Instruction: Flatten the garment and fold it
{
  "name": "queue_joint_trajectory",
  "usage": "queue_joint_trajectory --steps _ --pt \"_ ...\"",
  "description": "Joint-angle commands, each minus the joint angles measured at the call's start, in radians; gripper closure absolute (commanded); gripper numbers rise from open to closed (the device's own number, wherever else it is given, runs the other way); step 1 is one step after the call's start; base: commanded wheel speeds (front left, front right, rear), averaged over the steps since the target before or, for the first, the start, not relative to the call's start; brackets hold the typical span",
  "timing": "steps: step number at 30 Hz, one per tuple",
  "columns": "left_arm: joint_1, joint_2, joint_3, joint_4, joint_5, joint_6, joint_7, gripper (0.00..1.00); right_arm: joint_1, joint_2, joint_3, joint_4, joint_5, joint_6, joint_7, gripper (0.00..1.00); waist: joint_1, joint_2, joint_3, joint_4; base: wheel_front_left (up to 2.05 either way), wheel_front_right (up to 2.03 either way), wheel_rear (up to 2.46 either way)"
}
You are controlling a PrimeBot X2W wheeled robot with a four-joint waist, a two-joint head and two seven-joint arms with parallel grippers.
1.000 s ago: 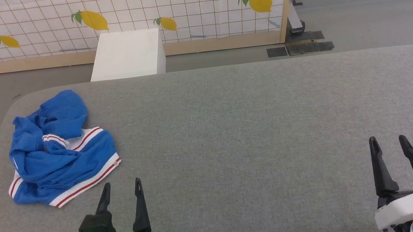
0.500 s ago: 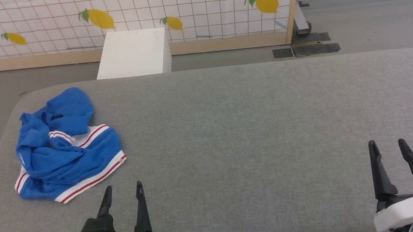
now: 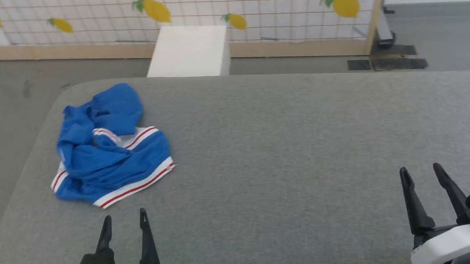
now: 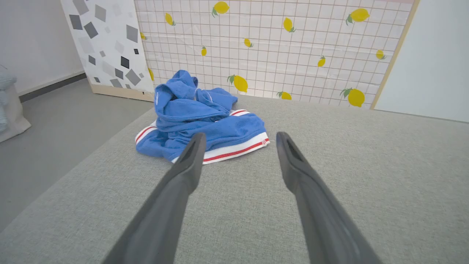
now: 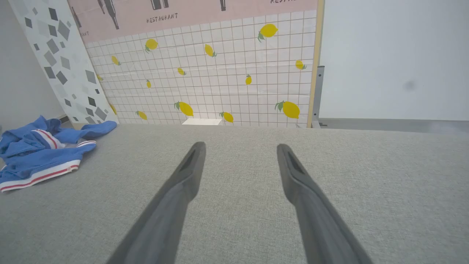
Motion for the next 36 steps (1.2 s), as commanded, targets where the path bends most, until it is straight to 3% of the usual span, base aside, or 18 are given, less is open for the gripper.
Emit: queue_joint_trajectory --steps 1,20,36 --pt "0.016 -0.001 0.005 -0.005 -0.001 0.003 -0.005 0.0 0.008 0.001 0.006 0.005 -0.011 -0.001 -0.006 0.0 0.0 0.0 -0.002 0.043 0.0 0.0 0.0" --pt "0.034 -0.002 0.037 -0.028 -0.004 0.012 -0.005 0.0 0.002 0.001 0.07 0.039 -0.033 -0.001 -0.006 0.0 0.0 0.0 0.001 0.262 0.0 0.0 0.0" --pt "0.047 -0.002 0.047 -0.029 -0.001 0.006 -0.005 0.0 0.003 0.001 0.09 0.052 -0.025 -0.001 -0.006 0.0 0.0 0.0 -0.001 0.323 0.0 0.0 0.0"
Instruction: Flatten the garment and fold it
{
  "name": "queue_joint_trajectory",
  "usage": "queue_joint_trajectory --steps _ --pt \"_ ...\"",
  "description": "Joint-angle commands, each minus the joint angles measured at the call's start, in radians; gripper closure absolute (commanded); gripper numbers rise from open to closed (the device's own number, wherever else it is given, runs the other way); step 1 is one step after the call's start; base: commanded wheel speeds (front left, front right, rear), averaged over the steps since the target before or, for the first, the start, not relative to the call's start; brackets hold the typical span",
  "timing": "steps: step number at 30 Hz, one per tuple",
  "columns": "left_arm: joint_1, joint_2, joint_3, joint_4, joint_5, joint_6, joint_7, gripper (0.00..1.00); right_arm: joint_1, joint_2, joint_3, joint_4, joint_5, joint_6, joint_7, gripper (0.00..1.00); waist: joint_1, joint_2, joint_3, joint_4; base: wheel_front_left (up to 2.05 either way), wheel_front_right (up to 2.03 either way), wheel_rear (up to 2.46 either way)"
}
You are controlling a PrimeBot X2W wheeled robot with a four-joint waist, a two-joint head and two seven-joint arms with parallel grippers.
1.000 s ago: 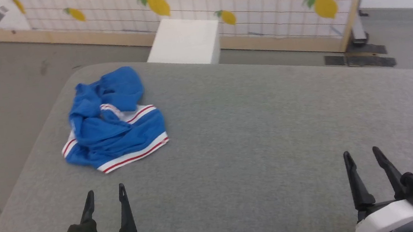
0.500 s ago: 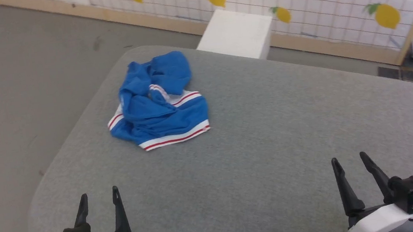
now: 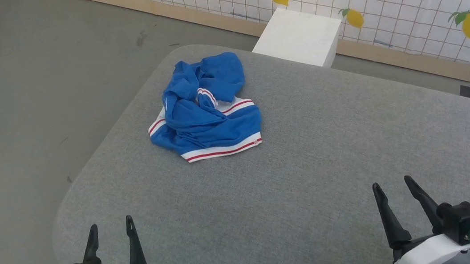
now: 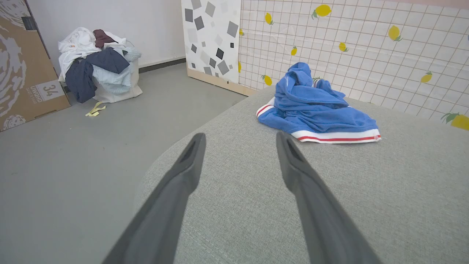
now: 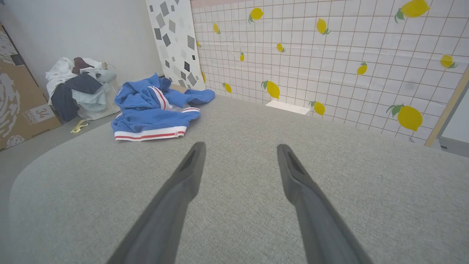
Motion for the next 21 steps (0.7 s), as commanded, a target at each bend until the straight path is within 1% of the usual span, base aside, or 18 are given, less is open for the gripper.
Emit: queue_joint_trajectory --steps 1,8,14,21 --pt "0.016 -0.002 0.001 -0.003 -0.001 -0.003 -0.004 0.0 0.003 0.0 0.001 0.003 0.003 -0.001 -0.006 0.0 0.0 0.0 0.001 0.0 0.0 0.0 0.0" --pt "0.007 -0.003 -0.003 0.001 -0.002 -0.008 -0.004 0.0 0.007 0.0 0.001 0.0 0.001 -0.001 -0.006 0.0 0.0 0.0 0.005 0.0 0.0 0.0 0.0" --pt "-0.061 0.011 -0.008 0.012 -0.012 -0.043 -0.004 0.0 -0.001 0.0 -0.003 -0.007 -0.009 -0.001 -0.006 0.0 0.0 0.0 0.022 0.001 0.0 0.0 0.0" --pt "-0.229 0.051 0.001 0.044 -0.037 -0.089 -0.004 0.0 -0.019 0.0 -0.008 -0.021 -0.036 -0.001 -0.002 0.0 0.0 0.0 0.07 -0.017 0.0 0.0 0.0"
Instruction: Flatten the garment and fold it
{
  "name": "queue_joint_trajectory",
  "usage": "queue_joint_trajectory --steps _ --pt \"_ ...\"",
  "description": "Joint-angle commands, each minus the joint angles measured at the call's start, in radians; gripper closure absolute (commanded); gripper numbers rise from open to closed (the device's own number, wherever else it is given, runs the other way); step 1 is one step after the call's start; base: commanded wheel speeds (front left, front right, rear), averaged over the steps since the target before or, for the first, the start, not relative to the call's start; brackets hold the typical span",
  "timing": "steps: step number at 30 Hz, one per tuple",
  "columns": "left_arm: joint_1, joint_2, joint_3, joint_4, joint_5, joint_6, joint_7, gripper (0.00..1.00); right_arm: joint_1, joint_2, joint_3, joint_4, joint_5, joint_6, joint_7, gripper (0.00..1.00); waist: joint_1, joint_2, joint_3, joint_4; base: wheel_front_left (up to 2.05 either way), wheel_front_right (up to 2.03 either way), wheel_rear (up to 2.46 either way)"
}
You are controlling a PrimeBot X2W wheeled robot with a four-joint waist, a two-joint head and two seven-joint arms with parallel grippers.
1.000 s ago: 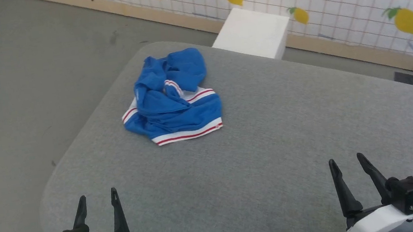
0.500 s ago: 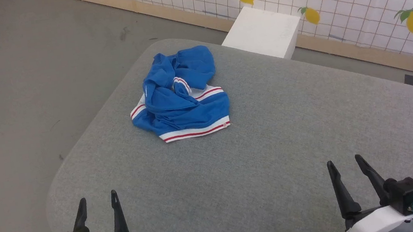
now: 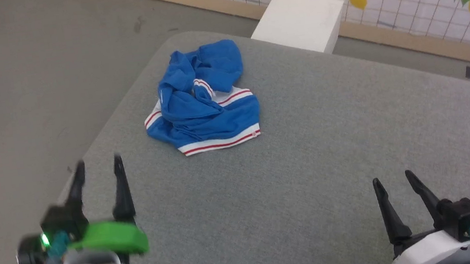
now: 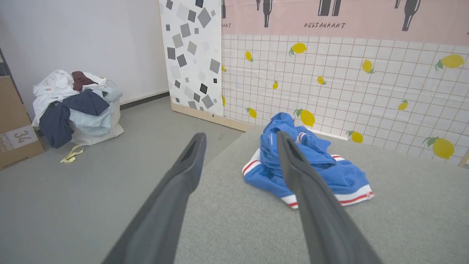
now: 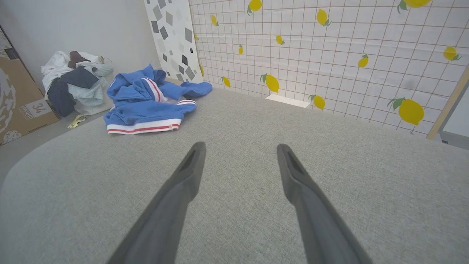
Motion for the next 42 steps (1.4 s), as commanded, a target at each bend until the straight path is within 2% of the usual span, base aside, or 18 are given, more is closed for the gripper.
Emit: queue_joint_trajectory --steps 1,5,11,15,20,24,27,33,42 --pt "-0.047 0.013 0.002 0.012 -0.016 -0.01 -0.004 0.0 -0.017 0.0 -0.004 -0.009 -0.012 -0.001 0.001 0.0 0.0 0.0 0.028 -0.015 0.0 0.0 0.0" --pt "-0.171 0.045 0.009 0.075 -0.055 -0.035 0.024 0.0 -0.034 0.0 -0.014 -0.034 -0.034 -0.001 0.017 0.0 0.0 0.0 0.078 -0.044 0.0 0.0 0.0" --pt "-0.367 0.1 0.012 0.187 -0.148 -0.063 0.134 0.0 -0.062 0.0 -0.033 -0.088 -0.073 -0.001 0.049 0.0 0.0 0.0 0.177 -0.102 0.0 0.0 0.0" --pt "-0.489 0.15 0.005 0.272 -0.236 -0.072 0.255 0.0 -0.085 0.0 -0.05 -0.126 -0.099 -0.001 0.069 0.0 0.0 0.0 0.247 -0.149 0.0 0.0 0.0" --pt "-0.61 0.209 -0.024 0.376 -0.337 -0.075 0.475 0.0 -0.102 0.0 -0.077 -0.169 -0.12 -0.001 0.085 0.0 0.0 0.0 0.324 -0.202 0.0 0.0 0.0" --pt "-0.68 0.242 -0.04 0.442 -0.372 -0.075 0.64 0.0 -0.109 0.0 -0.092 -0.194 -0.128 -0.001 0.092 0.0 0.0 0.0 0.366 -0.239 0.0 0.0 0.0" --pt "-0.718 0.248 -0.05 0.485 -0.386 -0.059 0.751 0.0 -0.11 0.0 -0.107 -0.21 -0.13 -0.001 0.094 0.0 0.0 0.0 0.391 -0.258 0.0 0.0 0.0" --pt "-0.752 0.244 -0.062 0.55 -0.402 -0.015 0.895 0.0 -0.109 0.0 -0.125 -0.233 -0.136 -0.001 0.095 0.0 0.0 0.0 0.422 -0.282 0.0 0.0 0.0" --pt "-0.739 0.209 -0.094 0.598 -0.406 0.03 0.999 0.0 -0.1 0.0 -0.134 -0.251 -0.137 -0.001 0.099 0.0 0.0 0.0 0.43 -0.28 0.0 0.0 0.0"
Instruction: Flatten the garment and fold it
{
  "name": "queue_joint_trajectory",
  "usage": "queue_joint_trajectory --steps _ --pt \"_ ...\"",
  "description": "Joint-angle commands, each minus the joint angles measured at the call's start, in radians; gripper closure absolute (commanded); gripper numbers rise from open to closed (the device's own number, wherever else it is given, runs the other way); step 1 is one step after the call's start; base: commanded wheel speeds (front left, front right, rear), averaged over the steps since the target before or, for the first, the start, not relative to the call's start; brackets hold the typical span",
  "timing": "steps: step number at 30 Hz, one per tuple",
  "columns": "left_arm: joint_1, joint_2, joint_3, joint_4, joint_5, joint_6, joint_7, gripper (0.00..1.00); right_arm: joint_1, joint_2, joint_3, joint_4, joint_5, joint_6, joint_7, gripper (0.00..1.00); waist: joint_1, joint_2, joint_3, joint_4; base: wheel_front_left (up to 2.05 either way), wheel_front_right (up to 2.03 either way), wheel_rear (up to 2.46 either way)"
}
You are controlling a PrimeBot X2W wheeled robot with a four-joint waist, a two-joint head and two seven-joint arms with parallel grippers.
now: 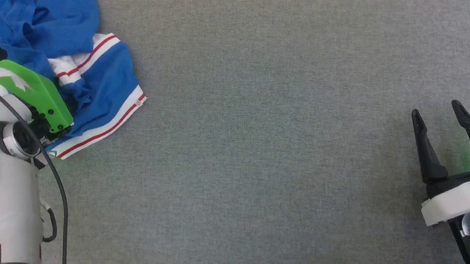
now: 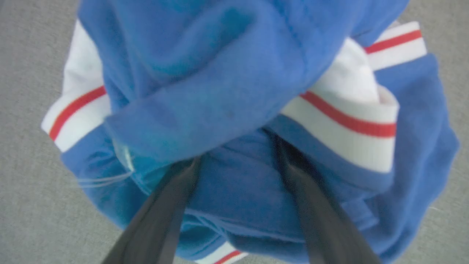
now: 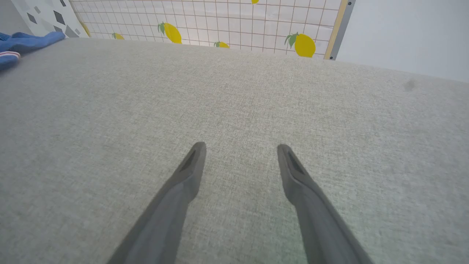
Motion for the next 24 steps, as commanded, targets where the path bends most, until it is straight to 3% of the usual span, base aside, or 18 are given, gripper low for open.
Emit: queue_joint_trajectory --steps 1,6,13,24 --pt "0.017 -0.023 -0.011 0.009 -0.005 0.001 0.01 0.96 -0.008 0.0 0.0 -0.008 -0.005 -0.001 0.002 0.0 -0.0001 -0.0001 -0.002 0.002 0.0 0.0 0.0" --pt "0.024 -0.019 0.007 -0.007 -0.021 -0.013 -0.058 1.0 -0.009 0.0 0.0 -0.003 -0.006 -0.001 0.004 0.0 -0.0001 -0.0001 -0.022 0.011 0.0 0.0 0.0" --pt "0.014 -0.003 0.035 -0.068 0.002 0.011 -0.245 1.0 0.003 0.0 0.014 0.031 0.011 -0.001 -0.009 0.0 -0.0001 -0.0001 -0.097 0.029 0.0 0.0 0.0" --pt "-0.094 0.044 0.018 -0.165 0.053 -0.026 -0.433 1.0 0.028 0.0 0.037 0.134 0.062 -0.001 -0.052 0.0 -0.0001 -0.0001 -0.262 0.025 0.0 0.0 0.0"
